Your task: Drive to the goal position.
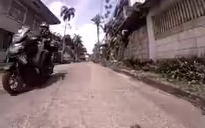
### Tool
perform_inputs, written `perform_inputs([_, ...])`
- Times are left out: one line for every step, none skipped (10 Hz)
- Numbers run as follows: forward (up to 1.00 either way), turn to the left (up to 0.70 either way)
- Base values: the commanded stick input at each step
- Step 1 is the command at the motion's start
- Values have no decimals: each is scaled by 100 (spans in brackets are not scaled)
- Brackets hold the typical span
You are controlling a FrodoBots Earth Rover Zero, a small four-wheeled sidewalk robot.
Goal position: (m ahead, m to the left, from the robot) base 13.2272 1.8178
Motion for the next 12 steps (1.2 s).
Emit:
perform_inputs([70, 0])
perform_inputs([70, 0])
perform_inputs([70, 0])
perform_inputs([70, 0])
perform_inputs([70, 0])
perform_inputs([70, 0])
perform_inputs([70, 0])
perform_inputs([70, 0])
perform_inputs([70, 0])
perform_inputs([70, 0])
perform_inputs([70, 0])
perform_inputs([70, 0])
